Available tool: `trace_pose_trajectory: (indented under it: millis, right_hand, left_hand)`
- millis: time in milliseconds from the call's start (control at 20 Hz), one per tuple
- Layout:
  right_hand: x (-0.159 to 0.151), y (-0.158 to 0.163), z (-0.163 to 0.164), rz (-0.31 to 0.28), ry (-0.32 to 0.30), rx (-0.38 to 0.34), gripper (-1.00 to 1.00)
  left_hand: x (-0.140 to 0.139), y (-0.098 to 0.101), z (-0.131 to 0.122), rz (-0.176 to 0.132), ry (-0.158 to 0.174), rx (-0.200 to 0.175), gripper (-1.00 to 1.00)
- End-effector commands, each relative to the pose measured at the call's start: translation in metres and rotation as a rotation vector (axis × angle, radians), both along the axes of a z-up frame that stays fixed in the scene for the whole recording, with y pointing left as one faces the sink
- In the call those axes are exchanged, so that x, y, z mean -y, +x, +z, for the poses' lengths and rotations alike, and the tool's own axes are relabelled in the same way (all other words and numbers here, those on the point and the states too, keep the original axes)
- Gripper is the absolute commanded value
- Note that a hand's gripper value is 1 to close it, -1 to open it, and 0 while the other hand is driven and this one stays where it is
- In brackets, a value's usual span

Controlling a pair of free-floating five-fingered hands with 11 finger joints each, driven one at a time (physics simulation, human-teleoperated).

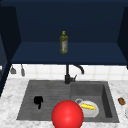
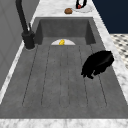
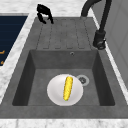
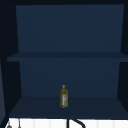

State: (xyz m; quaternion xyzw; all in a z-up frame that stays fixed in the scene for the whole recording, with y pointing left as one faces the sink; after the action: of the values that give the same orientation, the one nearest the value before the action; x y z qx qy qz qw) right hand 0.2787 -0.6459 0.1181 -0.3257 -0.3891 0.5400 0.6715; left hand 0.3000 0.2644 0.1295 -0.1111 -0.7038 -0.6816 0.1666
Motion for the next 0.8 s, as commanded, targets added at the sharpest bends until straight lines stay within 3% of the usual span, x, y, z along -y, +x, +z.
trace_pose_trajectory:
  millis: [0,250,550,750]
  right_hand:
    - [0.0,-0.009,-0.005,-0.001,0.0,0.013,1.0]
    - [-0.003,-0.01,-0.01,-0.016,-0.004,0.058,1.0]
    - [-0.023,-0.006,0.024,-0.121,-0.007,0.094,1.0]
    - [-0.04,-0.011,0.048,-0.14,-0.032,0.098,1.0]
  left_hand:
    - [0.0,0.0,0.0,0.0,0.0,0.0,0.0]
    - [0.0,0.0,0.0,0.0,0.0,0.0,0.0]
    - [0.0,0.0,0.0,0.0,0.0,0.0,0.0]
    - [0.0,0.0,0.0,0.0,0.0,0.0,0.0]
